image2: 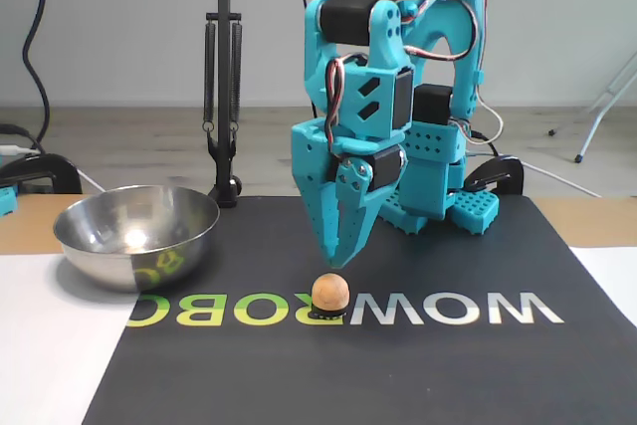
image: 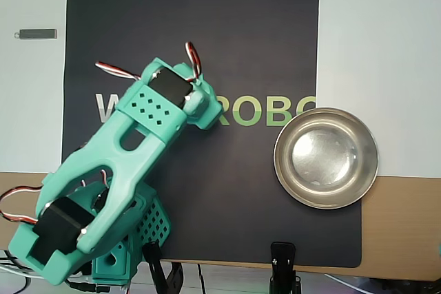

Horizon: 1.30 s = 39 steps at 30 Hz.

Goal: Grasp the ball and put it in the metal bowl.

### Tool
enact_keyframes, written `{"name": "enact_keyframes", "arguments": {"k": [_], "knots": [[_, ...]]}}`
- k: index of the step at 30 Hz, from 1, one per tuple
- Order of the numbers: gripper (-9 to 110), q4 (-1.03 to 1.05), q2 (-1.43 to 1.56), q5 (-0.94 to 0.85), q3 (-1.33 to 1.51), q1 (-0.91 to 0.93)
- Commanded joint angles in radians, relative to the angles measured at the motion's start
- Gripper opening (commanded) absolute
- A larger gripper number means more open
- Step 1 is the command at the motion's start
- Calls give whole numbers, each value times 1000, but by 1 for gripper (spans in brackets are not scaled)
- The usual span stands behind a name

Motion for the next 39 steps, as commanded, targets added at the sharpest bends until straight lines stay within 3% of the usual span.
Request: {"name": "enact_keyframes", "arguments": {"k": [1,33,39], "knots": [[0,-5,3,-2,-40,-2],[0,-6,3,-2,-40,-6],[21,-6,3,-2,-40,-2]]}}
